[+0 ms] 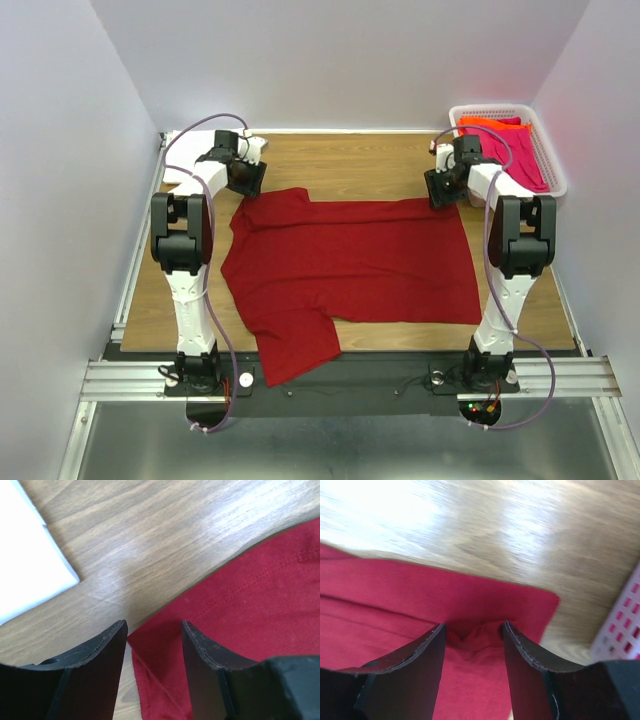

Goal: Fold and stack the t-shirts
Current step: Fold the tshirt

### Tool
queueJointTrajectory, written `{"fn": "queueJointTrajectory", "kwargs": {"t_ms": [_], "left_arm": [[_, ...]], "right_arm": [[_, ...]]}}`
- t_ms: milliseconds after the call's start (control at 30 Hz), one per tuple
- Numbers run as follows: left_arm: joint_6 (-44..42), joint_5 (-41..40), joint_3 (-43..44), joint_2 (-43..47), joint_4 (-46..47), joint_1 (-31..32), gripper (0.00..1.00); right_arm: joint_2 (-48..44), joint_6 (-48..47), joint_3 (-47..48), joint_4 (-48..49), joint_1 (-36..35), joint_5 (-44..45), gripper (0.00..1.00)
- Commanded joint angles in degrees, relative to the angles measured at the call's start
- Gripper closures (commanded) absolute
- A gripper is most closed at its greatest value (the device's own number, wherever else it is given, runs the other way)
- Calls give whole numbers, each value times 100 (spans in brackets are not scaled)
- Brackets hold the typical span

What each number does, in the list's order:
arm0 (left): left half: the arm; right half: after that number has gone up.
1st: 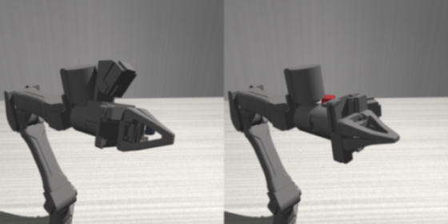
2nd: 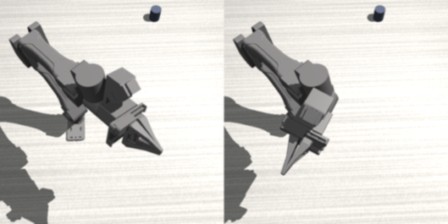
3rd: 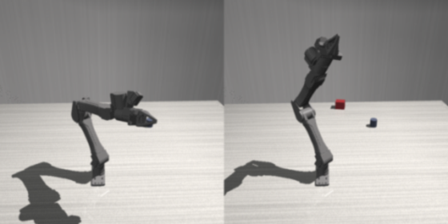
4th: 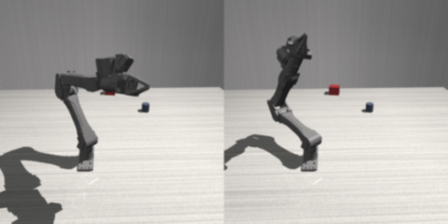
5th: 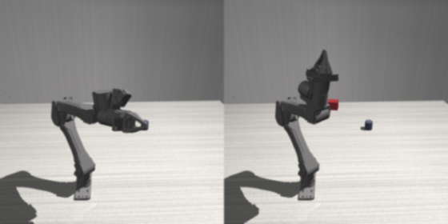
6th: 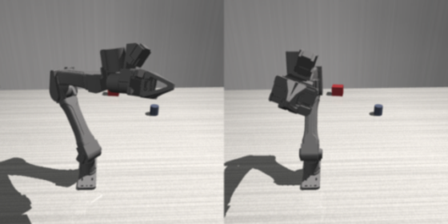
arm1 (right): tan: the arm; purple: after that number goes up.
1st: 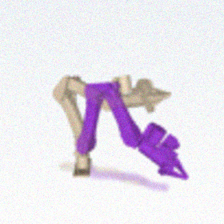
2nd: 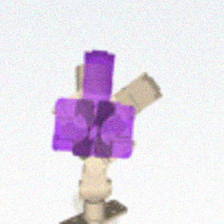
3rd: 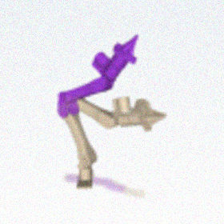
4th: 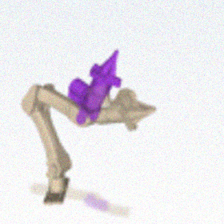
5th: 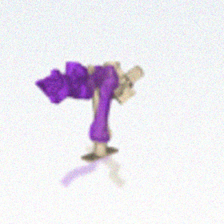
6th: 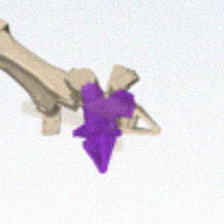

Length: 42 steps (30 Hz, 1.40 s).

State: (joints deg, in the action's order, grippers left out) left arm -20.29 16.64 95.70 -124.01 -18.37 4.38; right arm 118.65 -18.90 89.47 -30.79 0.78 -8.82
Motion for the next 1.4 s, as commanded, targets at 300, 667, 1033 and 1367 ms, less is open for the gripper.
{"fn": "queueJointTrajectory", "kwargs": {"t_ms": [300, 667, 1033, 1367], "left_arm": [[104, 119, 36, 544, 9, -166, 46], [245, 383, 19, 500, -26, -254, 59], [324, 559, 80, 404, 35, -324, 74], [368, 656, 89, 395, 62, -333, 86]], "right_arm": [[1009, 1862, 2881, -51, -1087, -1834, 50], [2689, 3532, 4359, 1276, -2433, -2027, 47], [3270, 4183, 4492, 2006, -2670, -2212, 45], [3498, 4605, 4395, 2279, -2767, -2572, 46]]}}
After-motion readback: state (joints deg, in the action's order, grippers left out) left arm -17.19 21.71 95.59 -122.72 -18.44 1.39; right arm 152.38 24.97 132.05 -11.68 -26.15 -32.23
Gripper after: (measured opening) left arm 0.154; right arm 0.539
